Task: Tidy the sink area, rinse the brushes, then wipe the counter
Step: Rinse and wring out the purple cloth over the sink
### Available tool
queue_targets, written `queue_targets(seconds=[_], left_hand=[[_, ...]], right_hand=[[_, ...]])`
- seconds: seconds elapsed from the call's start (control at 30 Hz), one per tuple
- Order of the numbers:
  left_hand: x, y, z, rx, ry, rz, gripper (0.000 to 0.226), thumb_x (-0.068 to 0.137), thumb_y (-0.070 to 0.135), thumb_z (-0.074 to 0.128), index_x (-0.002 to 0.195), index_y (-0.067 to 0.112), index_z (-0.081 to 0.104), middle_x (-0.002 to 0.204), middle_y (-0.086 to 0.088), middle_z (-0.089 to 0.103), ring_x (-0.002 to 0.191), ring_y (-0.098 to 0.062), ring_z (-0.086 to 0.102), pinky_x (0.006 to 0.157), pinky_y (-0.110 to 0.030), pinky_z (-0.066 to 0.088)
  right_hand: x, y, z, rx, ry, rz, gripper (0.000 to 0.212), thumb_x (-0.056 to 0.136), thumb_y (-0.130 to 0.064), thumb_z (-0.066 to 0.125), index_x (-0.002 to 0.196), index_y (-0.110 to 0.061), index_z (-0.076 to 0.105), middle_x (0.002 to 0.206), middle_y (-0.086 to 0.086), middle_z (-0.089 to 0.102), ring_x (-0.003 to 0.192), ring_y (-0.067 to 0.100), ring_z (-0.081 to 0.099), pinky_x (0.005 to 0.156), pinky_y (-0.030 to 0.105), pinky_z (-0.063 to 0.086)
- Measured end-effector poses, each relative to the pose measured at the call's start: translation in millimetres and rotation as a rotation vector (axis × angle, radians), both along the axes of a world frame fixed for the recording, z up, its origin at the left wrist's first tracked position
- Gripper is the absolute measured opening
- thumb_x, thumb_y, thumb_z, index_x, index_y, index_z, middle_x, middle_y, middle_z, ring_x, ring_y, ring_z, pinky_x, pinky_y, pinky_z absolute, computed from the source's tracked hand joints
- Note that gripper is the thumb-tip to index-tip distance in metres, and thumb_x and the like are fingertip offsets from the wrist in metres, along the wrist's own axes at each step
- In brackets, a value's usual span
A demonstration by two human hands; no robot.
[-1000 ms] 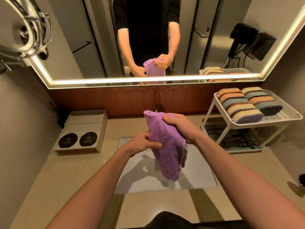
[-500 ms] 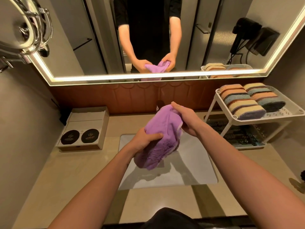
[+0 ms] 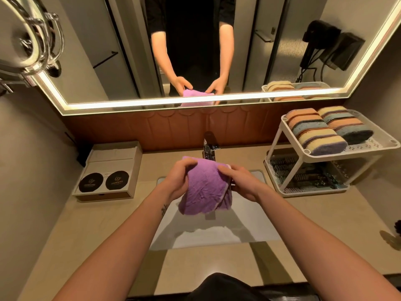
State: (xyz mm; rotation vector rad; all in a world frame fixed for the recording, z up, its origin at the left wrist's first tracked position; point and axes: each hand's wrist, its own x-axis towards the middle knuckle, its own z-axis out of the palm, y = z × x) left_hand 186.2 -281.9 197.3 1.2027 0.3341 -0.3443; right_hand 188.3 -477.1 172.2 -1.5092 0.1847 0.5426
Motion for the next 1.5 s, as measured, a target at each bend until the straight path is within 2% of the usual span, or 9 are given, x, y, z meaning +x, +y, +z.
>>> queue_targets(seconds=[0.17,0.3,0.5,0.73,0.83,0.97,1.1,1.3,1.5], left_hand=[[5.8,7.1,-2.5,0.249,0.13,-0.013,0.029,0.087,0.02,0.057,0.109,0.003,0.063,0.084,-0.01,0.058,0.075,-0.019,0.053,0.062,-0.028,0.04],[3.9,14.7,-3.3,0.336,0.278,-0.089,0.011,0.082,0.011,0.056,0.076,0.014,0.048,0.077,-0.005,0.047,0.083,-0.022,0.043,0.072,-0.033,0.037],[-0.7,17.3,-16.4,0.324,0.301,0.028,0.017,0.079,-0.007,0.051,0.075,0.009,0.048,0.068,-0.006,0.038,0.056,-0.016,0.034,0.057,-0.029,0.03],[-6.6,19.5,-31.0,0.495,-0.069,0.016,0.071,0.079,-0.021,0.062,0.135,0.02,0.047,0.117,-0.017,0.06,0.09,-0.023,0.064,0.073,-0.034,0.057],[-16.1,14.4,-30.4,0.847,-0.284,-0.057,0.059,0.082,-0.009,0.068,0.134,0.016,0.055,0.122,0.001,0.058,0.099,-0.015,0.059,0.067,-0.01,0.047],[-14.5,11.9,-33.1,1.11,-0.38,-0.014,0.039,0.093,0.002,0.06,0.128,0.02,0.062,0.124,0.002,0.066,0.113,-0.018,0.061,0.092,-0.028,0.049],[-10.4,13.7,-34.4,1.152,-0.42,0.003,0.025,0.097,0.007,0.056,0.114,0.02,0.068,0.112,-0.001,0.069,0.101,-0.019,0.063,0.087,-0.041,0.057],[-2.9,19.8,-35.1,1.108,-0.405,0.094,0.018,0.096,0.01,0.059,0.093,0.023,0.071,0.108,-0.002,0.049,0.098,-0.02,0.057,0.082,-0.032,0.05],[0.1,30.0,-35.6,1.122,-0.353,0.107,0.014,0.093,0.027,0.057,0.09,0.037,0.067,0.097,0.01,0.07,0.1,-0.023,0.06,0.092,-0.046,0.048]], right_hand=[[6.0,-5.8,-17.8,0.082,0.026,-0.103,0.071,0.088,-0.005,0.075,0.149,-0.018,0.04,0.127,0.019,0.065,0.11,0.034,0.068,0.099,0.05,0.054],[9.4,-2.1,-23.0,0.075,-0.003,-0.166,0.066,0.093,-0.011,0.071,0.15,-0.026,0.042,0.147,0.019,0.051,0.118,0.034,0.064,0.101,0.049,0.053],[-1.5,-1.1,-19.7,-0.103,-0.039,-0.027,0.055,0.103,-0.018,0.057,0.154,-0.023,0.037,0.145,0.017,0.053,0.12,0.029,0.062,0.103,0.047,0.051],[4.3,-2.5,-28.0,-0.178,-0.128,-0.016,0.067,0.084,-0.007,0.079,0.145,-0.018,0.052,0.138,0.01,0.06,0.118,0.025,0.064,0.105,0.044,0.051],[2.0,-0.4,-20.6,-0.313,-0.218,0.001,0.056,0.091,-0.013,0.073,0.143,-0.019,0.054,0.137,0.003,0.061,0.122,0.022,0.06,0.106,0.045,0.05],[0.5,1.8,-18.5,-0.484,-0.376,-0.009,0.038,0.097,-0.023,0.064,0.135,-0.021,0.063,0.133,-0.002,0.064,0.122,0.018,0.058,0.107,0.044,0.047],[1.1,2.8,-17.0,-0.561,-0.433,-0.049,0.027,0.1,-0.027,0.059,0.123,-0.024,0.071,0.117,-0.003,0.072,0.108,0.017,0.064,0.097,0.044,0.054],[1.1,4.3,-14.2,-0.599,-0.422,-0.051,0.027,0.101,-0.028,0.058,0.125,-0.022,0.069,0.116,-0.001,0.07,0.106,0.019,0.063,0.094,0.041,0.055],[-3.8,4.1,-9.6,-0.399,-0.288,0.117,0.051,0.082,-0.034,0.083,0.127,-0.022,0.064,0.116,-0.005,0.066,0.102,0.011,0.063,0.085,0.032,0.058]])
